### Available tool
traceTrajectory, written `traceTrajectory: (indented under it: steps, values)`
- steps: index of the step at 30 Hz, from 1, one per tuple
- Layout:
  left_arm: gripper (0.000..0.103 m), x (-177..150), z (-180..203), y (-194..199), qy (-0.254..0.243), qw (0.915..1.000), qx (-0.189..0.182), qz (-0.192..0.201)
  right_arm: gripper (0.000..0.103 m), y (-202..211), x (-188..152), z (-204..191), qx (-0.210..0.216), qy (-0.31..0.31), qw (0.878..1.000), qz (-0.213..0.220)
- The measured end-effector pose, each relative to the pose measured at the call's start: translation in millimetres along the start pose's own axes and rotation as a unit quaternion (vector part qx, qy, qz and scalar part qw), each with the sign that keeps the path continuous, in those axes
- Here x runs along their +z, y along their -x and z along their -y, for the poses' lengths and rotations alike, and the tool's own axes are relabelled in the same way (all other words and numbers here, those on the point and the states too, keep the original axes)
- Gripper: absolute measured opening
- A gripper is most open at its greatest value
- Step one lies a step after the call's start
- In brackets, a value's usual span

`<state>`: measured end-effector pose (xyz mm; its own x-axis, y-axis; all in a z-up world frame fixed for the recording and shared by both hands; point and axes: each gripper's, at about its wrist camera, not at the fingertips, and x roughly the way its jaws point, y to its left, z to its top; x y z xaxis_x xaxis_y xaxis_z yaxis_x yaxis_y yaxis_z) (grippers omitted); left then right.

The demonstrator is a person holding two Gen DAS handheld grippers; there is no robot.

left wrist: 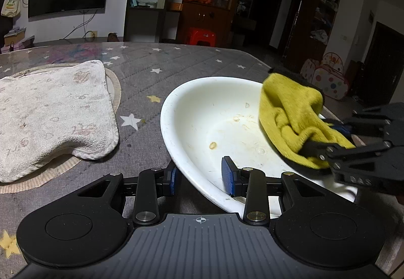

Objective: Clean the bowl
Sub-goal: 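Wipe the towel across the bowl interior with the right gripper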

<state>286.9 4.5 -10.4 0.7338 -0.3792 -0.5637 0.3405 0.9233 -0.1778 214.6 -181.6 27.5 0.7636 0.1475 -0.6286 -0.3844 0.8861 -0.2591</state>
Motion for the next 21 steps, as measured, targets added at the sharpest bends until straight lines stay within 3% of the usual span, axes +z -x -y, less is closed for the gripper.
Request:
traceTrajectory:
  steps: [12, 15, 21]
  values:
    - [0.037, -0.5, -0.5, -1.7, 0.0, 1.0, 0.0, 0.001, 0.029, 26.1, -2.1, -2.6, 0.068, -0.102, 0.992, -0.013]
    - [0.037, -0.6, -0.6, -2.5, 0.0, 1.0, 0.0, 0.001, 0.028, 31.2, -4.5, -4.8, 0.066, -0.09, 0.994, -0.014]
    - [0.037, -0.5, -0.8, -2.2, 0.0, 1.0, 0.0, 0.001, 0.028, 30.7, -9.5, -2.7, 0.013, -0.05, 0.999, -0.002]
